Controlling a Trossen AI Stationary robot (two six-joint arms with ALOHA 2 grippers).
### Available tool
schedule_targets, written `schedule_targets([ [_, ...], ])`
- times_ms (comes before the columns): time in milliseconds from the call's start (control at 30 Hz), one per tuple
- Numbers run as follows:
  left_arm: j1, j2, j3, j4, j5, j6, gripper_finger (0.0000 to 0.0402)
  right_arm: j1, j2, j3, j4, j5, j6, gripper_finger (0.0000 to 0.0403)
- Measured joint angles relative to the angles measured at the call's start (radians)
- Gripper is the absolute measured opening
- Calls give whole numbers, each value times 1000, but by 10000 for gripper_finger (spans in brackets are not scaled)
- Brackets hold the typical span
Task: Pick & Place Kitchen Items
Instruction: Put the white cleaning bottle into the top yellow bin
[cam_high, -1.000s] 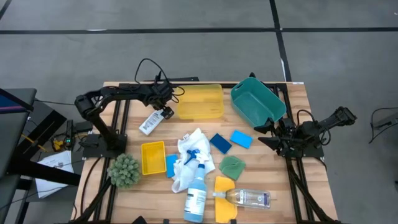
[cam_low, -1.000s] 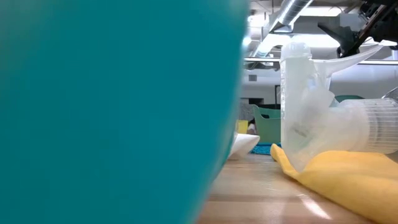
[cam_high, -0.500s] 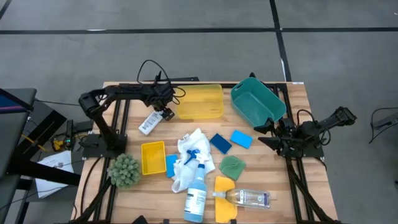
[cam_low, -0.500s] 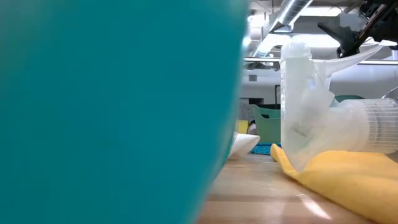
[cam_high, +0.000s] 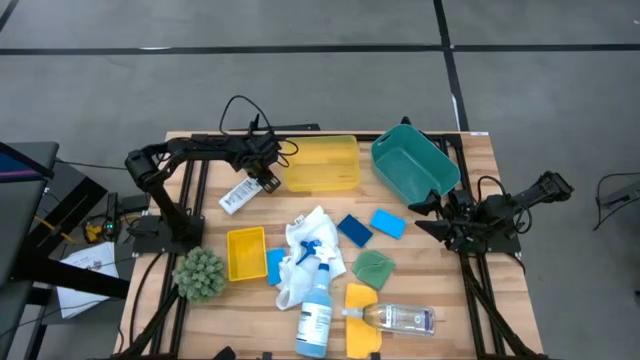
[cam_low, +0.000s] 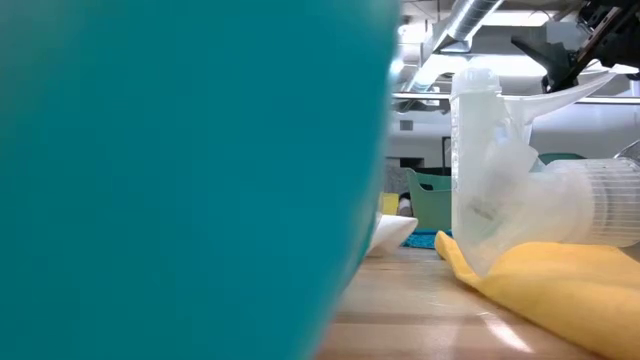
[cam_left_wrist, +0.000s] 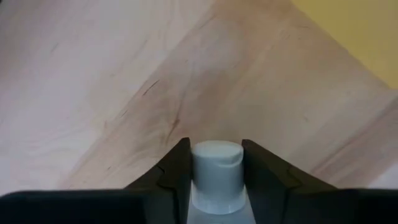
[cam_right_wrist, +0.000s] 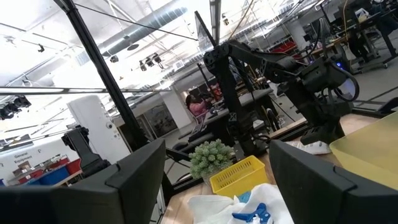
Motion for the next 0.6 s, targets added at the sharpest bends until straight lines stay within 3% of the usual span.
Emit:
schedule_targets([
  [367,0,-11,0,-7,9,25,107,0,0,0,0,0,-1,278],
  [600,1,-118,0,-9,8,25,107,0,0,0,0,1,-1,278],
])
